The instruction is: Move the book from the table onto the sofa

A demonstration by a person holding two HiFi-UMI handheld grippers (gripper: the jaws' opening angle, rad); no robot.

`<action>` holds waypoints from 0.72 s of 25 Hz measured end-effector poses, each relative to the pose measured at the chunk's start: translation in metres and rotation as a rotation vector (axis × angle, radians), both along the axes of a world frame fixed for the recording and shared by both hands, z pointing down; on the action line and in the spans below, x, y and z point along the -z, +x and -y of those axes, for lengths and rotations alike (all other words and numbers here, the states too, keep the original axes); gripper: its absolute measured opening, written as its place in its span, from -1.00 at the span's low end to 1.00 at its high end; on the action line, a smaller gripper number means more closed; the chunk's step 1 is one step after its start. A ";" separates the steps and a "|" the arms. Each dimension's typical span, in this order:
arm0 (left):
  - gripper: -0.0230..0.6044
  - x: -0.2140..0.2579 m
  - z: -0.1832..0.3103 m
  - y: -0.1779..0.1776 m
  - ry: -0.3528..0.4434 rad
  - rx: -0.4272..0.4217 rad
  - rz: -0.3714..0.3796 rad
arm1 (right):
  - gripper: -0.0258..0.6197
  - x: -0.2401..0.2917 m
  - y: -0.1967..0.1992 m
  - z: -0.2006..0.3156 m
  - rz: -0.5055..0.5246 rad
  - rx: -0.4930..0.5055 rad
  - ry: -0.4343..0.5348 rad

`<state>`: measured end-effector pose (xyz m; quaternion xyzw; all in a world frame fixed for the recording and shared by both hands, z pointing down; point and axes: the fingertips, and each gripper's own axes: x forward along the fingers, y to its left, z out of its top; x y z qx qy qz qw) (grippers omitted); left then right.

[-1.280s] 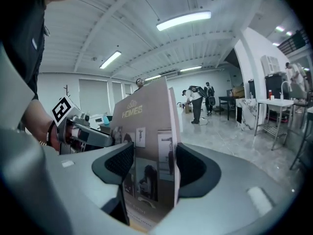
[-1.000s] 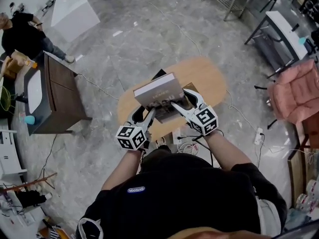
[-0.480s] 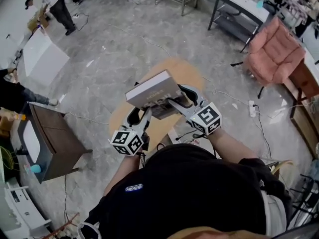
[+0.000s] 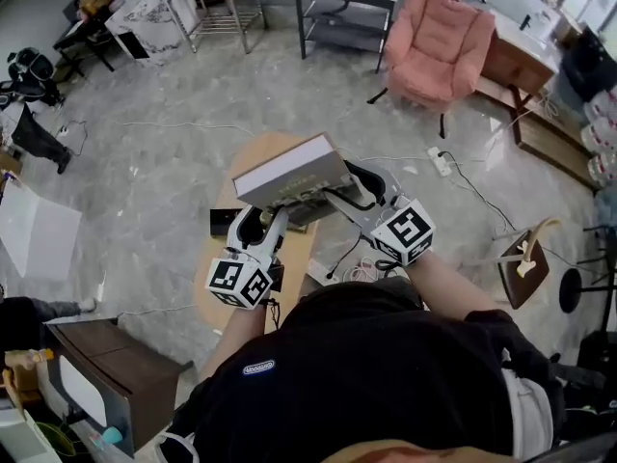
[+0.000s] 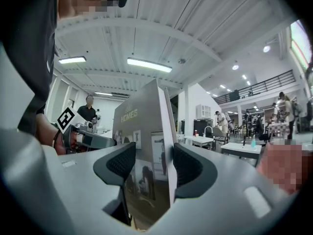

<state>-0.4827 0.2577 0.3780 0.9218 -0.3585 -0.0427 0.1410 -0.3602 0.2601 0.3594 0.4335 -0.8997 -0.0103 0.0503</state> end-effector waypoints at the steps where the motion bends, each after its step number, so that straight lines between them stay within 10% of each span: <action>1: -0.30 0.002 0.002 0.014 0.005 -0.028 0.001 | -0.10 0.001 0.014 -0.002 0.005 -0.030 0.002; 18: -0.30 0.024 0.020 0.255 0.061 -0.204 0.048 | -0.10 0.011 0.254 -0.006 0.103 -0.212 0.035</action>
